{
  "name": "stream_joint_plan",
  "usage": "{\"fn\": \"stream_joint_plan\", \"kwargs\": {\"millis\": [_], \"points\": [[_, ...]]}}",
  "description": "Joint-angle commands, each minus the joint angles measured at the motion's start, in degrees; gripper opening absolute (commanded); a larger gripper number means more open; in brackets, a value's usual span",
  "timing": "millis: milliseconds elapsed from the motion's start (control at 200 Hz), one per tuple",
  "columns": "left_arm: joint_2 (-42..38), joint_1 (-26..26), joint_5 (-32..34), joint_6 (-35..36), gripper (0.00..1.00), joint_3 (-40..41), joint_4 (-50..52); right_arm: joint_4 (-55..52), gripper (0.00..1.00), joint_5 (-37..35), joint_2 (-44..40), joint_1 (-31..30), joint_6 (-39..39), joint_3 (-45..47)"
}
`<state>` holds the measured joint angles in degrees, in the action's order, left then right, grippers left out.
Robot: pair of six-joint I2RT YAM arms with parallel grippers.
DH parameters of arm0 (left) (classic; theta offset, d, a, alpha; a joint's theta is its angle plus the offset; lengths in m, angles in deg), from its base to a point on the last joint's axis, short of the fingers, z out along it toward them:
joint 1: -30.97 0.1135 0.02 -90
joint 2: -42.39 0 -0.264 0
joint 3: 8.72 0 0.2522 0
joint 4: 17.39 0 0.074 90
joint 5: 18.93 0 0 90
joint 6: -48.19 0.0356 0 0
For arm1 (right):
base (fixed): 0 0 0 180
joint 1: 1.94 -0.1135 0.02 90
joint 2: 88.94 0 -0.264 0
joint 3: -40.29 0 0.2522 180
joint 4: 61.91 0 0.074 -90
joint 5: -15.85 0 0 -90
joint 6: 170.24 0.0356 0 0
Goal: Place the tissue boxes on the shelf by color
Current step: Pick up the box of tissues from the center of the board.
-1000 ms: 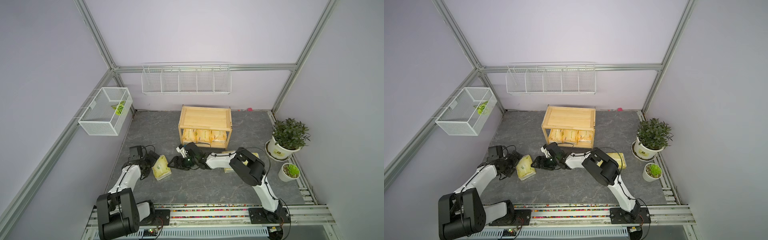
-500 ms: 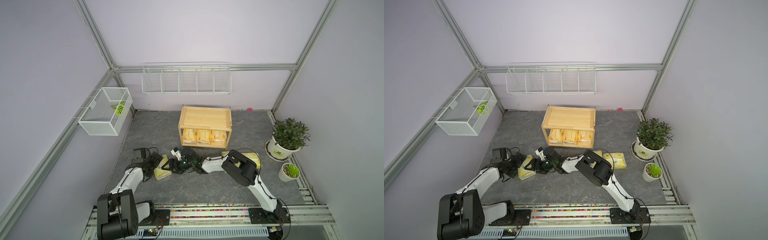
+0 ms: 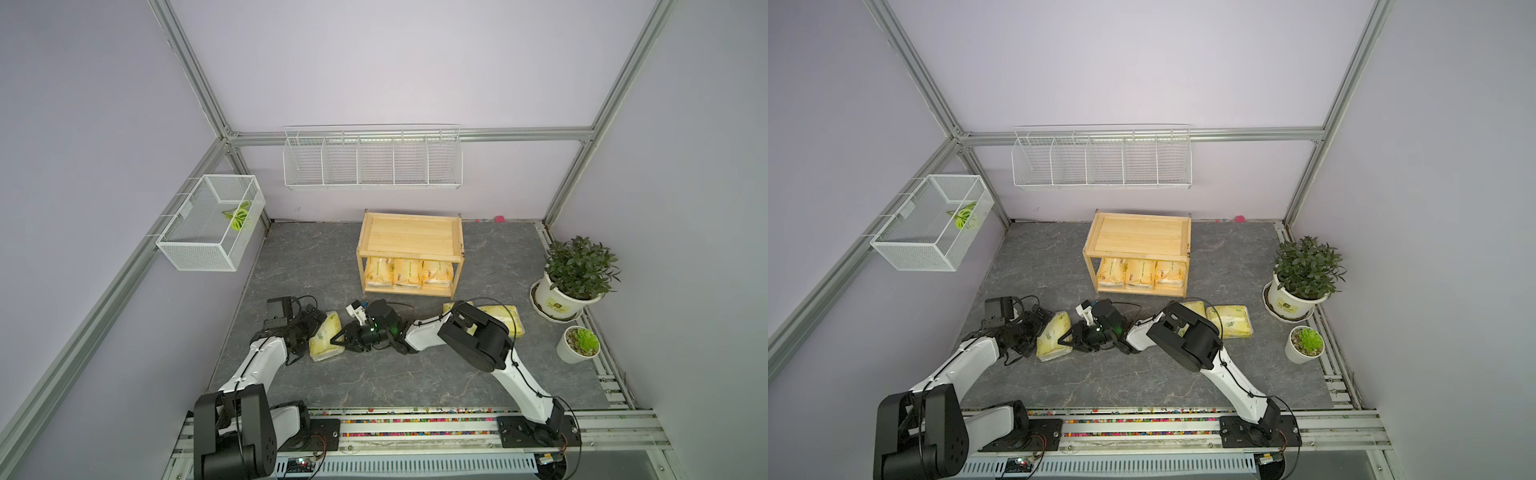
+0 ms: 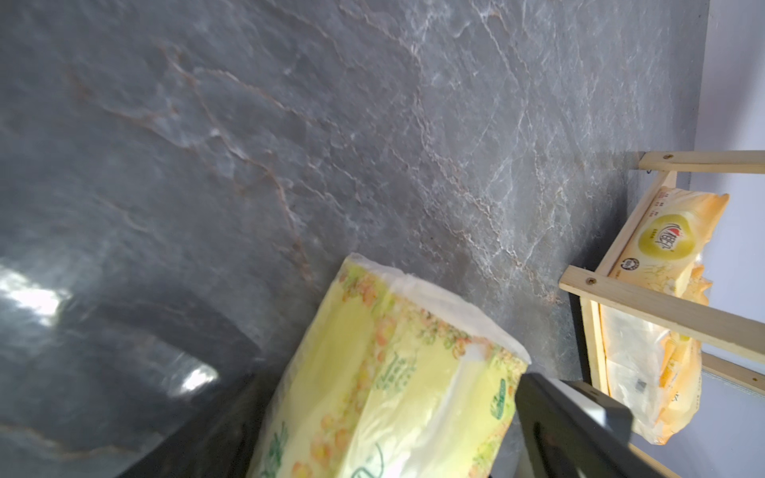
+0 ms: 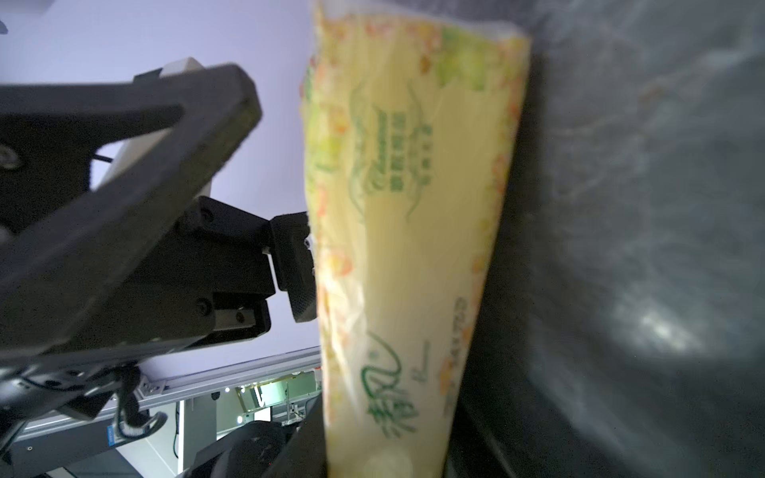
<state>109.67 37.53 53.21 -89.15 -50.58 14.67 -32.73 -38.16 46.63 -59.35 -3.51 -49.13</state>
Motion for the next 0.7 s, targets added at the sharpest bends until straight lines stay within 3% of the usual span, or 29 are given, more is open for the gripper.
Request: {"fn": "stream_joint_plan", "kwargs": {"millis": [0, 150, 310, 505, 695], "points": [[-2.2, -0.3, 0.3, 0.4, 1.00, -3.3, 3.7, 1.7, 0.23, -0.1, -2.8, 0.1, 0.2, 2.2], [-5.8, -0.3, 3.2, 2.9, 1.00, -9.7, 9.2, 2.1, 0.16, 0.4, -6.6, 0.1, 0.3, 4.0], [-7.9, -0.4, 5.2, 6.8, 1.00, -20.2, 13.3, 0.3, 0.15, 0.9, -12.5, 0.1, -1.1, 6.5], [-2.6, -0.3, 3.7, 13.0, 1.00, -36.8, 21.0, -7.2, 0.13, 1.4, -22.1, 0.1, -5.3, 8.7], [3.2, -0.5, -2.5, 16.5, 1.00, -49.2, 23.7, -21.8, 0.11, 0.0, -32.7, 1.6, -11.8, 7.1]]}}
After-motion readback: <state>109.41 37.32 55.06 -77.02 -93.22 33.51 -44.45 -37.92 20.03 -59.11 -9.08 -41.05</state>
